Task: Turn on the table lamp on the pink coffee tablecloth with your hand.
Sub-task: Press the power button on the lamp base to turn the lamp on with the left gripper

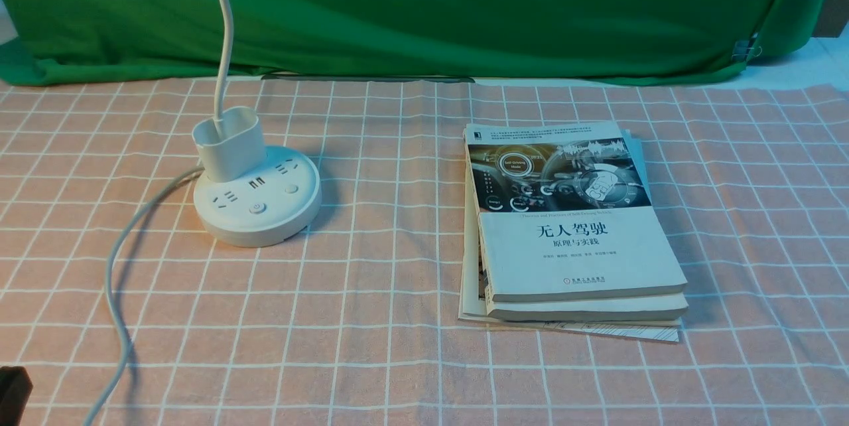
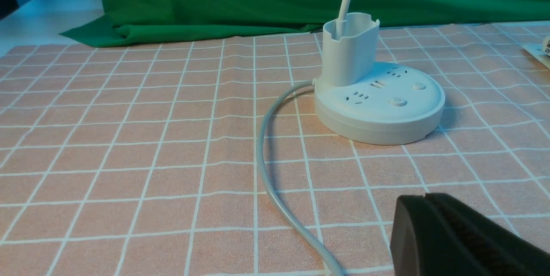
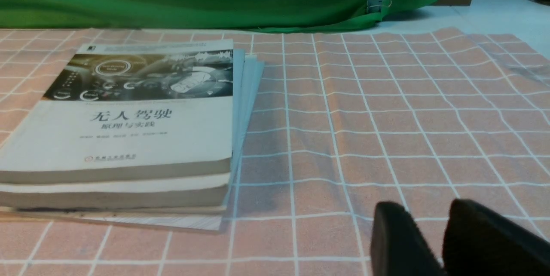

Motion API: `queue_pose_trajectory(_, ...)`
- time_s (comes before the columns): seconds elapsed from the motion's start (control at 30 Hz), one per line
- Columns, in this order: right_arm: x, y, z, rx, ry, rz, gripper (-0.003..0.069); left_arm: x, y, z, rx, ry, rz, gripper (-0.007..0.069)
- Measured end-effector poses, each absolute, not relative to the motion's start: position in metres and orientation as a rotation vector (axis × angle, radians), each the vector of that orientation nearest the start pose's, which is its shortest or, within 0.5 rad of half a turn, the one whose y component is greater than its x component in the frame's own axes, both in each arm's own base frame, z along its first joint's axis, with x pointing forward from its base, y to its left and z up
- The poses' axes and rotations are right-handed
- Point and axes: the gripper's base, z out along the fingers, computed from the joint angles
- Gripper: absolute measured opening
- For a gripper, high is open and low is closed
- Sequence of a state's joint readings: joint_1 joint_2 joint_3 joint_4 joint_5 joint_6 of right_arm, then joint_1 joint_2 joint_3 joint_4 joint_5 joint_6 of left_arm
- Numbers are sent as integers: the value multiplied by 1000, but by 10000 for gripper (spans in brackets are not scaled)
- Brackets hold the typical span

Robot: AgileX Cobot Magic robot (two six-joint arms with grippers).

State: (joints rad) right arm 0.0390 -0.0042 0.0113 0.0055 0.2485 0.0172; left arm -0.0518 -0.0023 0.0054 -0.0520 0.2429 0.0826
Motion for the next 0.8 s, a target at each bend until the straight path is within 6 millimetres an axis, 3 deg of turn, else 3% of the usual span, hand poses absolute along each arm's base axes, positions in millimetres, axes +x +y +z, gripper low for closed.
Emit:
queue_pose_trajectory(0.53,55,2,187,-15,1738,46,238,56,-4,194,83,1678,-17,21)
queue_pose_trajectory(0.7,55,2,187,-15,1738,46,238,55,-3,218,61,1417,-10,21)
queue_pose_trajectory(0.8,55,2,187,-15,1738,46,238,49,-1,240,42,1164,0,21)
